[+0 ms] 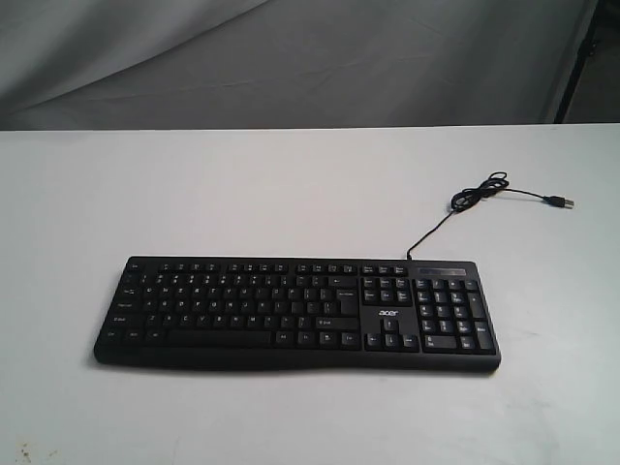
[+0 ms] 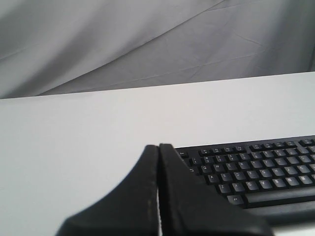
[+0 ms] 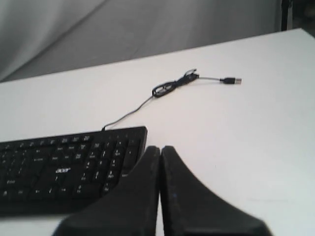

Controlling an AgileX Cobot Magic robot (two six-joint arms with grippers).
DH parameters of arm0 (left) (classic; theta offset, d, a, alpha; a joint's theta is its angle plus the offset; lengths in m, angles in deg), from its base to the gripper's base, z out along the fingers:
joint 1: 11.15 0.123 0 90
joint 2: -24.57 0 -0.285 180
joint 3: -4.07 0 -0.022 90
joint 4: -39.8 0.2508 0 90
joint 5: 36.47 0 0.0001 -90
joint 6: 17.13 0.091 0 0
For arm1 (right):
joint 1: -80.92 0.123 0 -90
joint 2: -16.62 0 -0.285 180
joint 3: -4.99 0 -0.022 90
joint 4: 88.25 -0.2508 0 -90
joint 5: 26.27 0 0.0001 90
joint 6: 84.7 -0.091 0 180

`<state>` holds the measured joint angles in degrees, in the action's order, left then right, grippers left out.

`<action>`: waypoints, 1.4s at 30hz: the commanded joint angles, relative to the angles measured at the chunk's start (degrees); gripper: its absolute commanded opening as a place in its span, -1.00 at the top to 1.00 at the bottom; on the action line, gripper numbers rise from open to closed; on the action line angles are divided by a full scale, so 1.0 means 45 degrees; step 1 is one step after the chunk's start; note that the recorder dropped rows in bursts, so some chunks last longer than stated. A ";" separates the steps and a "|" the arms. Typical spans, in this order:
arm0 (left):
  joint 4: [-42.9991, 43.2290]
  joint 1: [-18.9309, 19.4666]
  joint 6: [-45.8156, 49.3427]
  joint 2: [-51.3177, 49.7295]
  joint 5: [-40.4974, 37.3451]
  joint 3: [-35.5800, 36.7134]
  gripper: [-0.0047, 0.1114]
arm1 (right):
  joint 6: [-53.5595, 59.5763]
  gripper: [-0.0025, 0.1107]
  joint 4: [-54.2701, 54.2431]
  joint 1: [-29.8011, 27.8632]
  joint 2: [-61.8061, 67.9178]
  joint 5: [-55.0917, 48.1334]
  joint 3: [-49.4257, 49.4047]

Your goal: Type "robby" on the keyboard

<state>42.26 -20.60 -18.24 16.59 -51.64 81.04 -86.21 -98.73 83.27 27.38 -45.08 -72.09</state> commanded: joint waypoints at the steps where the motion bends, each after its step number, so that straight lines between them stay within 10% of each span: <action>1: 0.0061 -0.0081 -0.0035 0.0044 0.0092 0.0055 0.92 | -0.0053 0.96 0.0127 -0.0082 -0.0088 -0.0551 -0.0032; 42: 0.0061 -0.0081 -0.0035 0.0044 0.0092 0.0055 0.92 | -0.0076 0.96 0.0127 -0.0082 -0.0088 -0.0551 -0.0032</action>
<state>42.26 -20.60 -18.24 16.59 -51.64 81.04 -86.35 -98.73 83.27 27.26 -47.55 -72.09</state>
